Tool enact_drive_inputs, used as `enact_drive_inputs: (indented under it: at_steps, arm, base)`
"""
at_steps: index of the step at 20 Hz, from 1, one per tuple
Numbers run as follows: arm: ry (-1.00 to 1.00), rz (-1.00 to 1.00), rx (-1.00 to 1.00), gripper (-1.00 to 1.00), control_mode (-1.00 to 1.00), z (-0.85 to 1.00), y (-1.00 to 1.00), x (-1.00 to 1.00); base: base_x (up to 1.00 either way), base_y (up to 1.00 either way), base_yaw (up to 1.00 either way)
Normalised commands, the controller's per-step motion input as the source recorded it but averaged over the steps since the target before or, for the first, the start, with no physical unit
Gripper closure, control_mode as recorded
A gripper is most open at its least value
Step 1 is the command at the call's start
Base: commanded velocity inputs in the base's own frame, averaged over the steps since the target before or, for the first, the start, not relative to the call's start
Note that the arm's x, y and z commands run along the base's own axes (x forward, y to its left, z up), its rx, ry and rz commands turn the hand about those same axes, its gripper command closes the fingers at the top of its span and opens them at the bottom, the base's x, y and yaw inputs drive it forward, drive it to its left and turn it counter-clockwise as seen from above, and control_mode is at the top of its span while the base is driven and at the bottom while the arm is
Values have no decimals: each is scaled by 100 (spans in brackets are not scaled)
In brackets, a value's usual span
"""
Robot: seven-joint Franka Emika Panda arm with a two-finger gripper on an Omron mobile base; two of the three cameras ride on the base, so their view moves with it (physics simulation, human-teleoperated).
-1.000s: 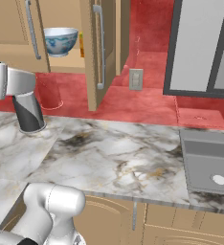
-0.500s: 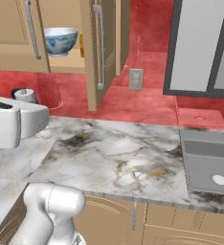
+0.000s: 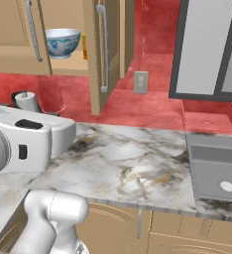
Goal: Pick the mug and place it in the sink. Pick the bowl and place it in the open cabinet and then close the cabinet.
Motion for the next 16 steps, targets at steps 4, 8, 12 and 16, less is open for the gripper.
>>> enact_drive_inputs:
  at_steps: [4,8,12,16]
  arm:
    - [0,3,0,-100,-100,0,-48,0]
    - [0,6,0,-100,-100,0,-52,0]
    - [0,7,0,-100,-100,0,-47,0]
    - [-1,9,0,-100,-100,0,-37,0]
  base:
    - [0,0,0]
    - [0,0,0]
    - [0,0,0]
    - [0,0,0]
